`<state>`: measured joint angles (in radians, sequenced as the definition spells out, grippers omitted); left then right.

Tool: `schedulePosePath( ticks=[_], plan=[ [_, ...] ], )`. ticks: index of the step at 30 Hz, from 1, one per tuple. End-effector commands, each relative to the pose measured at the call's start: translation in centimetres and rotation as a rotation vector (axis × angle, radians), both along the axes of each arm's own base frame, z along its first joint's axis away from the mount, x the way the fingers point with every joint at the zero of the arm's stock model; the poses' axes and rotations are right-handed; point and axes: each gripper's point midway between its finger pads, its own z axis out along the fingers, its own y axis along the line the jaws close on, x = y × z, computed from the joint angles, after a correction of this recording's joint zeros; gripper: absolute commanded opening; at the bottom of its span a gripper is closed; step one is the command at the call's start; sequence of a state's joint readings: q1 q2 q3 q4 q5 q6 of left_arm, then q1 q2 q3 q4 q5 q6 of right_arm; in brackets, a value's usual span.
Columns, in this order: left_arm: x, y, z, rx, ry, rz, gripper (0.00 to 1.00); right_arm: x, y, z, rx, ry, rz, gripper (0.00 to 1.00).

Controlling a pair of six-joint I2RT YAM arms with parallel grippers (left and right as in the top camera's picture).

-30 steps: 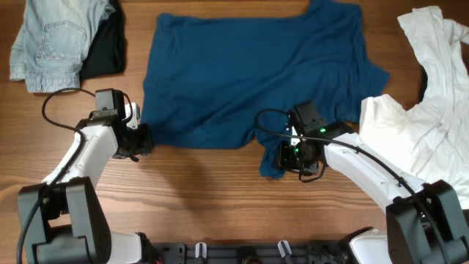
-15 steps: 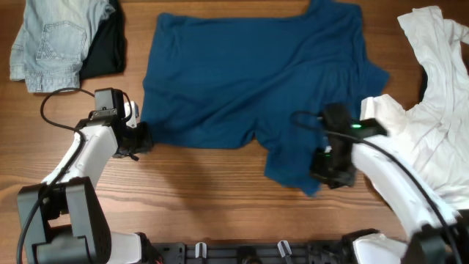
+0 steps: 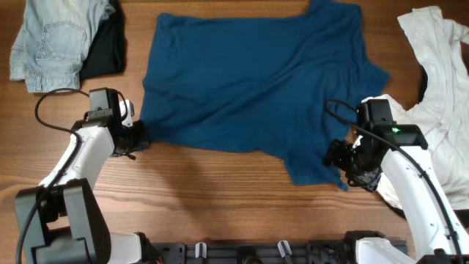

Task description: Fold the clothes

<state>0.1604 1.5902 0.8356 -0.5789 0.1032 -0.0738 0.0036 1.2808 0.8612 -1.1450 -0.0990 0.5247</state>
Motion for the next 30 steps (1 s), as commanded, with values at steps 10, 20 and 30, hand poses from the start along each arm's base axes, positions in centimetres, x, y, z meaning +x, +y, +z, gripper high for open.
schedulePosePath(
  ticks=[10, 20, 30],
  plan=[
    [0.8, 0.4, 1.2, 0.005, -0.041, 0.025, 0.04, 0.6, 6.3, 0.8, 0.083, -0.071, 0.237, 0.68],
    [0.8, 0.4, 1.2, 0.005, -0.041, 0.026, 0.04, 0.6, 8.5, -2.6, -0.001, -0.072, 0.371, 0.67],
    [0.7, 0.4, 1.2, 0.005, -0.038, 0.026, 0.04, 0.1, 8.1, -7.4, -0.042, 0.074, 0.334, 0.73]
  ],
)
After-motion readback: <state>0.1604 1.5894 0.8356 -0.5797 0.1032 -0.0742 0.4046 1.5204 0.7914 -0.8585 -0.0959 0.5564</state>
